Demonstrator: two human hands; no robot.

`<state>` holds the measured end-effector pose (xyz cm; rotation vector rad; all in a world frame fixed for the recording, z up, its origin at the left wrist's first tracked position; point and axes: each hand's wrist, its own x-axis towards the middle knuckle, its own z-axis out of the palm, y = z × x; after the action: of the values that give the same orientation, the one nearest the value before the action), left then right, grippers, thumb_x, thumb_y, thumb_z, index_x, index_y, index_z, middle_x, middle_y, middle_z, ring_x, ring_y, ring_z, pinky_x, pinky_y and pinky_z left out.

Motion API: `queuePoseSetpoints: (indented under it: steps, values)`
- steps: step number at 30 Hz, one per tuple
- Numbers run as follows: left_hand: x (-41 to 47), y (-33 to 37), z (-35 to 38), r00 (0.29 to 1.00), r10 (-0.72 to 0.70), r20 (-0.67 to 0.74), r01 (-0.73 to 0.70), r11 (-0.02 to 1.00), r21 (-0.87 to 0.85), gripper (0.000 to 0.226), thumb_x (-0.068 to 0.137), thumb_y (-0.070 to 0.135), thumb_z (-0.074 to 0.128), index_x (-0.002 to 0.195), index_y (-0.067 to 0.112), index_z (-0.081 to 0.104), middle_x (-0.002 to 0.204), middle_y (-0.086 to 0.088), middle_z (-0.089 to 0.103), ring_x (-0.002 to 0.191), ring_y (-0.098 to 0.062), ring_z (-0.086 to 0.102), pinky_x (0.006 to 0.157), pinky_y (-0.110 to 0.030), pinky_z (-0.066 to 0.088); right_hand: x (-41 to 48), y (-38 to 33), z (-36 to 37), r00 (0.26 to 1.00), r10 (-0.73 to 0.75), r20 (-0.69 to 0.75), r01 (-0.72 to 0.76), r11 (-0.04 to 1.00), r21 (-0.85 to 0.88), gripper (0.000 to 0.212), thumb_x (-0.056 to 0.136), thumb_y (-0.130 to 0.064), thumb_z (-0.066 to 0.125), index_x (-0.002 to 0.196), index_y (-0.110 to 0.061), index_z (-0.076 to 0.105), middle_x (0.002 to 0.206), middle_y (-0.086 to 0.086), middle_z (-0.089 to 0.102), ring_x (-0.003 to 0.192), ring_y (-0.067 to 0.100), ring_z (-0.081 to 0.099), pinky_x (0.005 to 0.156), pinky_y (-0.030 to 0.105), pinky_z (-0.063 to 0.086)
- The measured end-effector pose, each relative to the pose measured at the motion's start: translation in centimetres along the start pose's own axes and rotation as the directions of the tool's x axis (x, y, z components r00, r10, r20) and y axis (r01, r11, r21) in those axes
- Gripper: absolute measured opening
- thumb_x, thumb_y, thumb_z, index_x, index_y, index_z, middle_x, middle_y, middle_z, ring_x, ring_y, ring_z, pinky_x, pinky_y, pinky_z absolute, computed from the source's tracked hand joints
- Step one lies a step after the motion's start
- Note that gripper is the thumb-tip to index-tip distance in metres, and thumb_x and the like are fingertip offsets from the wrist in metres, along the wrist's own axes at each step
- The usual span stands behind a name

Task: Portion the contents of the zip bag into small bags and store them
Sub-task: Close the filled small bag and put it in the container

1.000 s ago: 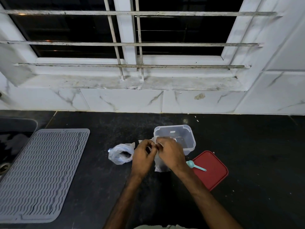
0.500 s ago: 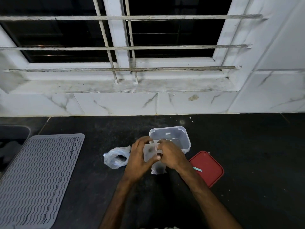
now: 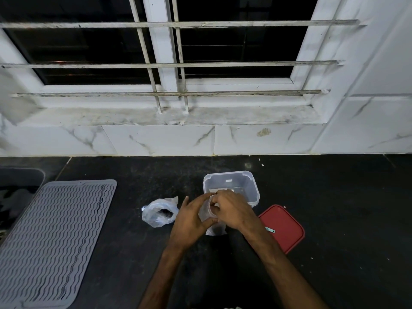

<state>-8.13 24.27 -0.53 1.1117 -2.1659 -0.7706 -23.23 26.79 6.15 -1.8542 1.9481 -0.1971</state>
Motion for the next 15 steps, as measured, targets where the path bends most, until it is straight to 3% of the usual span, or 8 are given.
queuePoseSetpoints:
  steps: [2, 5, 8, 11, 13, 15]
  values:
    - [-0.2, 0.2, 0.0, 0.999, -0.017, -0.04, 0.016, 0.999, -0.035, 0.059, 0.082, 0.055, 0.066, 0.133, 0.027, 0.056, 0.13, 0.017, 0.062, 0.119, 0.003, 0.055, 0.118, -0.049, 0.026, 0.3, 0.1, 0.0, 0.999, 0.035, 0.033, -0.038, 0.996, 0.078, 0.025, 0.097, -0.03, 0.054, 0.111, -0.015, 0.069, 0.108, 0.006, 0.07, 0.097, 0.024, 0.064, 0.089, 0.037, 0.05]
    - [-0.4, 0.5, -0.3, 0.99, -0.073, -0.121, 0.055, 0.988, -0.144, 0.047, 0.082, 0.051, 0.065, 0.123, 0.029, 0.063, 0.117, 0.019, 0.068, 0.109, 0.003, 0.061, 0.113, -0.05, 0.035, 0.3, 0.8, -0.6, 0.998, -0.056, -0.001, 0.055, 0.988, 0.145, 0.023, 0.098, -0.026, 0.054, 0.112, -0.02, 0.071, 0.11, 0.001, 0.07, 0.092, 0.014, 0.062, 0.077, 0.025, 0.042]
    - [-0.4, 0.7, -0.3, 0.978, -0.128, -0.162, 0.093, 0.973, -0.211, 0.033, 0.083, 0.046, 0.066, 0.111, 0.029, 0.069, 0.1, 0.018, 0.072, 0.094, -0.004, 0.065, 0.093, -0.043, 0.05, -0.1, 1.2, -1.3, 0.996, -0.09, -0.018, 0.091, 0.975, 0.201, 0.025, 0.099, -0.03, 0.053, 0.113, -0.022, 0.072, 0.11, -0.002, 0.071, 0.094, 0.014, 0.064, 0.083, 0.03, 0.049]
    - [-0.5, 0.5, -0.2, 0.953, -0.219, -0.211, 0.167, 0.956, -0.24, 0.036, 0.08, 0.054, 0.06, 0.098, 0.025, 0.07, 0.078, 0.01, 0.068, 0.072, -0.007, 0.062, 0.065, -0.035, 0.053, -0.4, 0.9, -1.5, 0.998, -0.052, 0.026, 0.042, 0.956, 0.289, 0.039, 0.097, -0.051, 0.048, 0.108, -0.022, 0.073, 0.104, -0.003, 0.072, 0.091, 0.013, 0.065, 0.085, 0.036, 0.052]
    - [-0.6, 0.4, 0.0, 0.944, -0.248, -0.216, 0.193, 0.95, -0.244, 0.045, 0.08, 0.061, 0.057, 0.095, 0.021, 0.07, 0.073, 0.006, 0.067, 0.067, -0.011, 0.063, 0.061, -0.039, 0.053, -0.7, 0.6, -1.7, 0.996, -0.076, 0.039, 0.061, 0.953, 0.297, 0.049, 0.09, -0.064, 0.047, 0.108, -0.025, 0.072, 0.119, -0.008, 0.067, 0.105, 0.011, 0.062, 0.095, 0.037, 0.049]
    - [-0.8, 0.3, 0.0, 0.948, -0.251, -0.197, 0.198, 0.947, -0.254, 0.048, 0.079, 0.061, 0.058, 0.099, 0.019, 0.068, 0.077, 0.007, 0.069, 0.07, -0.012, 0.065, 0.065, -0.043, 0.055, -1.0, 0.4, -1.7, 0.991, -0.131, 0.036, 0.118, 0.963, 0.243, 0.046, 0.084, -0.064, 0.057, 0.11, -0.029, 0.07, 0.13, -0.011, 0.059, 0.115, 0.01, 0.056, 0.099, 0.036, 0.044]
